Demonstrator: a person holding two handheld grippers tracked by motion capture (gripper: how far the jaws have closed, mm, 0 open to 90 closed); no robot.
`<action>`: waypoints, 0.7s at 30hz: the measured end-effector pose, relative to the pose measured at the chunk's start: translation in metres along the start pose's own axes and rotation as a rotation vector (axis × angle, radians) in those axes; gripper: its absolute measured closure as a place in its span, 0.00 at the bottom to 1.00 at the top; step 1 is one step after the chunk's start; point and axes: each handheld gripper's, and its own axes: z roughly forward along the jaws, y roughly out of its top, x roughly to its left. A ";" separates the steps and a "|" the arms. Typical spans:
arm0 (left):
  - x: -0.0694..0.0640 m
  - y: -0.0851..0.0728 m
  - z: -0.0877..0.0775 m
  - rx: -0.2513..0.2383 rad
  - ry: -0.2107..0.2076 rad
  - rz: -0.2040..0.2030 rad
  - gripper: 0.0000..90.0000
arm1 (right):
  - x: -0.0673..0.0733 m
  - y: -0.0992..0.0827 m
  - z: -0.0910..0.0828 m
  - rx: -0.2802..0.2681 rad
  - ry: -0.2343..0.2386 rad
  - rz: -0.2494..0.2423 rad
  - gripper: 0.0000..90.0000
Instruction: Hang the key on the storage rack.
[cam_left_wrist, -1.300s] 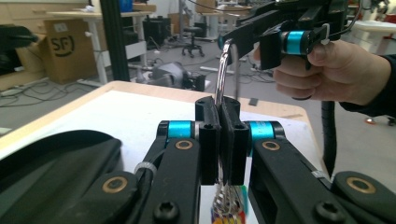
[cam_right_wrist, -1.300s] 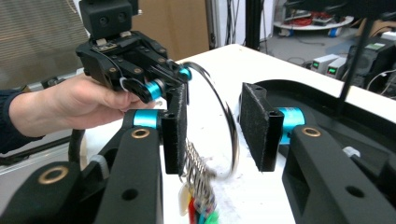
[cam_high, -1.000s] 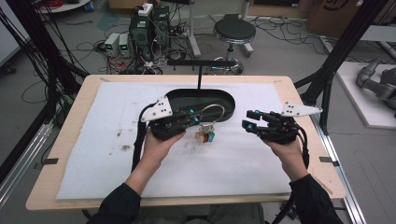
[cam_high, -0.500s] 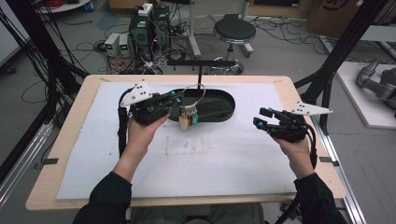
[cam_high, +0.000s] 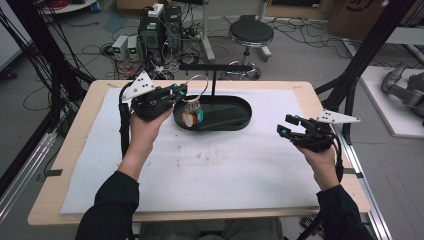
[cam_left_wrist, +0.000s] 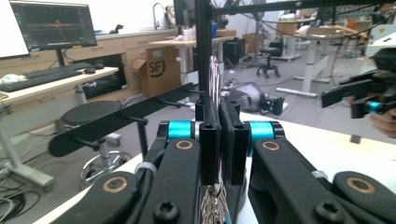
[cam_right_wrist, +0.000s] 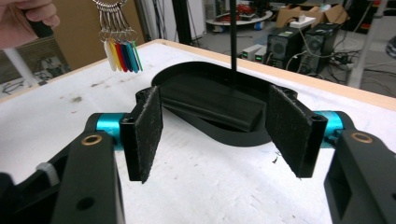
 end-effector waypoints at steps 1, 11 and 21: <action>0.002 0.000 0.001 0.005 0.004 0.007 0.96 | -0.001 0.000 0.000 -0.001 -0.006 -0.002 0.40; 0.019 -0.006 0.007 0.037 0.051 0.014 0.96 | -0.006 -0.003 -0.002 0.003 -0.034 0.011 0.38; 0.031 -0.017 0.015 0.052 0.084 0.007 0.96 | -0.007 -0.004 -0.002 0.007 -0.036 0.012 0.38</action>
